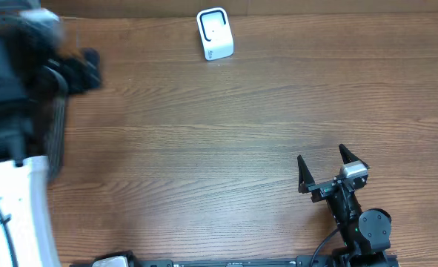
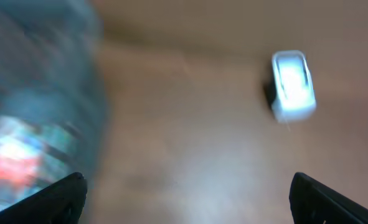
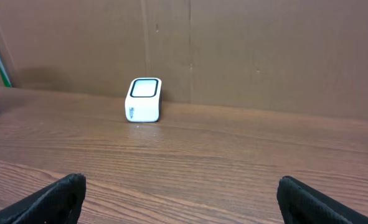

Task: Scan the item barcode
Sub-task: 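Move the left gripper over the grey basket, then lower the left gripper into the basket and grasp the packaged items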

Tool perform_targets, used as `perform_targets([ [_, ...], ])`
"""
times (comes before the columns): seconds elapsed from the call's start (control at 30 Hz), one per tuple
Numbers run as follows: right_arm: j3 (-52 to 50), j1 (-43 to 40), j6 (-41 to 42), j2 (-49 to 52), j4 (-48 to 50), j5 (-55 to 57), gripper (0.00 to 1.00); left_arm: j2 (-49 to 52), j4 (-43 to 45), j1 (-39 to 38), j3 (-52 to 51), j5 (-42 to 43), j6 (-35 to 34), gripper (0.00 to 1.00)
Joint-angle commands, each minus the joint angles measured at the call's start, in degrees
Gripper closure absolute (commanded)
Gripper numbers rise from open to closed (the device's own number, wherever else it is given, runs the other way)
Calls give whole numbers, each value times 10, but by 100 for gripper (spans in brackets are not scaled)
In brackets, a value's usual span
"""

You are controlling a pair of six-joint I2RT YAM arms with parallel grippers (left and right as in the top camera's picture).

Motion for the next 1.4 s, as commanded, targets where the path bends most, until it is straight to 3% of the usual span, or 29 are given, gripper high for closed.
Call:
perform_targets([
  [0.0, -6, -2, 4, -5, 2, -1, 0, 31, 0, 56, 106, -67, 63, 2],
  [0.13, -6, -2, 3, -5, 2, -1, 0, 59, 15, 106, 122, -71, 155, 0],
  [0.37, -6, -2, 3, -5, 2, -1, 0, 132, -6, 177, 117, -56, 158, 1],
  [0.77, -6, -2, 3, -5, 2, -1, 0, 242, -42, 282, 117, 100, 163, 0],
  [1.37, -6, -2, 3, -5, 2, -1, 0, 392, -91, 281, 116, 101, 164, 0],
])
